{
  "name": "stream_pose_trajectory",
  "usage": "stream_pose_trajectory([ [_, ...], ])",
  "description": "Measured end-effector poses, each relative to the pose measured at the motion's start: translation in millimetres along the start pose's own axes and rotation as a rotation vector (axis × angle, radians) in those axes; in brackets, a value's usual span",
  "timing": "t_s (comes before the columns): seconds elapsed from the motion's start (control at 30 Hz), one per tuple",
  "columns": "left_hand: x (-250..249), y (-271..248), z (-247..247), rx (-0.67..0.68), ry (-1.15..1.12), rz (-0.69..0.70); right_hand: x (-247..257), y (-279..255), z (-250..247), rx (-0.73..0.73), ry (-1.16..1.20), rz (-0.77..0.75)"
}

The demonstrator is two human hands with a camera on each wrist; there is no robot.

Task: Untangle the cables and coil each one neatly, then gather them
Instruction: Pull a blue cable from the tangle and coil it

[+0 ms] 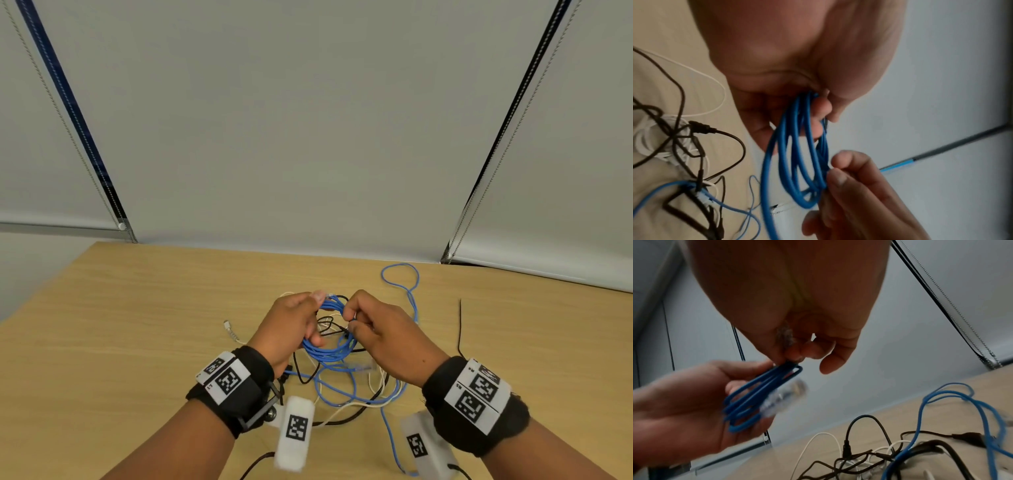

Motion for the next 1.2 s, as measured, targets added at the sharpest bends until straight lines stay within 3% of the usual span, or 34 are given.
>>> stream_pose_trajectory([
  [0.1,4.1,5.8,-15.6,-0.100,0.009,-0.026,3.8,-0.3,2.8,0.063,0.063,-0.011],
  [0.27,2.8,8.8,-25.9,-0.090,0.034,-0.005,0.6,-1.8,6.2,0.090,0.143,0.015],
  [0.43,5.8,-0.2,-18.3,0.017,-0.266,-0.017,-23.5,3.6,9.5,0.079,0.273,0.256],
  [0.5,6.4,-5.2,-18.8,0.038,-0.391,-0.025,-25.4,4.1,19.0,0.136,0.423,0.346],
  [0.57,7.5,-9.2,-22.9,0.045,-0.469,-0.044,-23.7,7.2,29.6,0.145,0.734,0.407],
  [0.63,9.4,-11.5,-34.4,0.034,-0.410,-0.057,-20.3,14.1,37.4,0.107,0.903,0.426],
  [0.8,22.0,-20.1,-91.2,-0.083,0.087,-0.073,-10.1,42.6,68.1,0.097,0.725,0.419],
  [0.97,60.6,-30.7,-165.3,-0.392,0.099,-0.207,-2.7,71.8,104.7,0.119,0.577,0.421],
  [1.1,103.4,-44.1,-213.9,-0.565,0.046,-0.334,-10.4,92.2,136.1,0.191,0.364,0.458],
  [1.2,133.0,-52.3,-239.6,-0.659,0.019,-0.398,-11.2,112.0,162.1,0.312,-0.123,0.314],
])
Point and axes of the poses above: each hand's wrist, its own y-axis towards the middle knuckle, its own z-axis out of the palm, x = y × z, the point moved 6 cm from there along y, towards the middle knuckle, and after that the axes turned 12 degrees about y, right-handed, at the moved point
